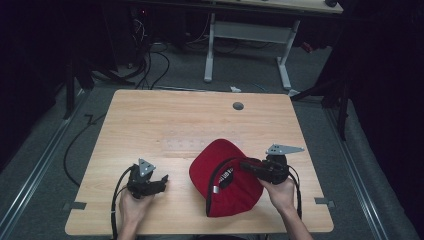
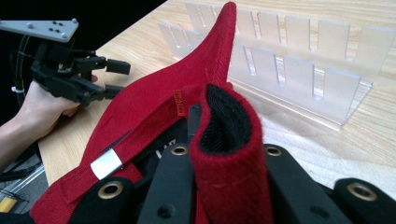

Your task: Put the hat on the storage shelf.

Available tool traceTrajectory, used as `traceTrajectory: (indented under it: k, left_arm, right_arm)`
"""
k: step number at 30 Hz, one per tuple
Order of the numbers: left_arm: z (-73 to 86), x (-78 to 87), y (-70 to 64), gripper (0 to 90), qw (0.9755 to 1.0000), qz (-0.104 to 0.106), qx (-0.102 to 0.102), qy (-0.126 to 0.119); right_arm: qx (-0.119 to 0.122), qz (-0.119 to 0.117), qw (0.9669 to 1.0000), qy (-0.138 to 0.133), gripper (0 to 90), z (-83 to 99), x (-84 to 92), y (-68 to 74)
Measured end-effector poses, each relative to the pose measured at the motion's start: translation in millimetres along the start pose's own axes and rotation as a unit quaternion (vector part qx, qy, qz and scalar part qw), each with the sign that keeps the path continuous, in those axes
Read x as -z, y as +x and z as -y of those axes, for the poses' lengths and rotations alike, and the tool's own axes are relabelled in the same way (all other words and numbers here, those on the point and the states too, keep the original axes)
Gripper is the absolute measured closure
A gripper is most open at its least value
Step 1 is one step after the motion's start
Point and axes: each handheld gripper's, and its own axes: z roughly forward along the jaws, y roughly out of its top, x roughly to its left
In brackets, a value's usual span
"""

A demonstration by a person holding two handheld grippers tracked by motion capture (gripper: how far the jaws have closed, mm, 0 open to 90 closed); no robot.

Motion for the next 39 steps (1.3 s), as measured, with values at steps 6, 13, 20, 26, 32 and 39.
traceTrajectory:
  k: [6,13,20,26,32,39]
  left_arm:
    - [-1.2,8.5,-26.1,21.7,0.9984,0.055,-0.013,0.007]
    - [1.3,12.9,-52.5,20.8,0.9945,0.098,-0.036,0.008]
    - [1.0,13.0,-76.4,20.5,0.9902,0.132,-0.045,0.009]
    - [2.1,10.8,-86.8,20.4,0.9882,0.145,-0.048,0.012]
    - [2.3,11.3,-91.2,19.1,0.9879,0.147,-0.049,0.004]
    - [-2.0,22.3,-94.7,17.7,0.9874,0.137,-0.077,-0.019]
  right_arm:
    - [-0.004,0.000,1.0000,-0.003,82.9,-7.7,-2.4,3.0]
    - [-0.007,0.004,0.9999,-0.009,82.8,-15.7,-4.3,4.5]
    - [-0.008,0.008,0.9998,-0.018,82.8,-23.0,-8.1,8.8]
    - [-0.010,0.010,0.9997,-0.022,82.8,-27.1,-10.5,10.4]
    - [-0.013,0.013,0.9995,-0.024,82.7,-30.3,-12.4,12.6]
    - [0.004,0.040,0.9992,-0.002,82.6,-27.8,-16.5,17.3]
